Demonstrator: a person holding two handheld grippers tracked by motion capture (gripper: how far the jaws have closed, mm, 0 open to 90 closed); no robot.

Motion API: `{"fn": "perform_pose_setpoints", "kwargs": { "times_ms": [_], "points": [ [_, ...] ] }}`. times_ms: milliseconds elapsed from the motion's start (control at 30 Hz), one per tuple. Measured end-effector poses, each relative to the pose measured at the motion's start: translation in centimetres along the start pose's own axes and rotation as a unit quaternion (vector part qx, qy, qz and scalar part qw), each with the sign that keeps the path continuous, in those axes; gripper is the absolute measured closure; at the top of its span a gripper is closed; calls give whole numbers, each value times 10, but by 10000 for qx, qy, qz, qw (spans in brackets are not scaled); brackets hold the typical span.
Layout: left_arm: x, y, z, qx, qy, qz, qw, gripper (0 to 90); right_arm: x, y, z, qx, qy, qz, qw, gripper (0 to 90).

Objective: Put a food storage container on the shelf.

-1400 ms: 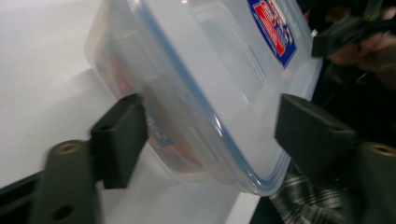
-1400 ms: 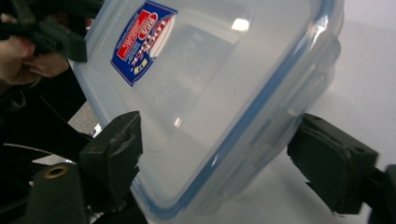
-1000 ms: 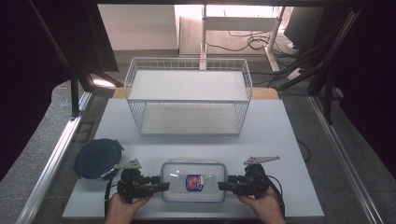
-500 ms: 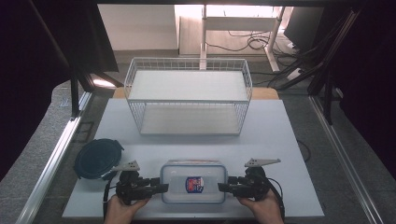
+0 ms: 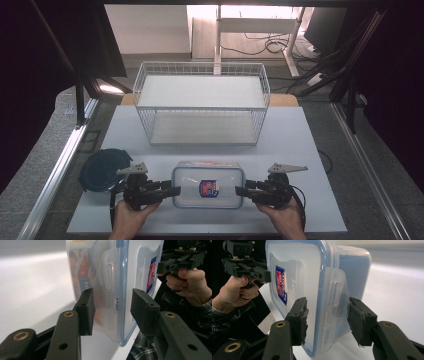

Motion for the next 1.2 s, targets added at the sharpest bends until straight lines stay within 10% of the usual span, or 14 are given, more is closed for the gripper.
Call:
{"fn": "perform_pose_setpoints", "kwargs": {
  "times_ms": [1200],
  "points": [
    [136, -1, -19, 187, 478, 455, 9976, 546, 135, 3, -1, 147, 508, -434, 9977, 516]
  ]
}}
Point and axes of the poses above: each handheld gripper's, and its own axes: z roughly forward along the jaws, x roughly out of its top, y roughly to its right, the point moved 5 cm from there along z, roughly forward along the jaws, and after that the axes turned 5 degrees about y, right-handed, at the moved point
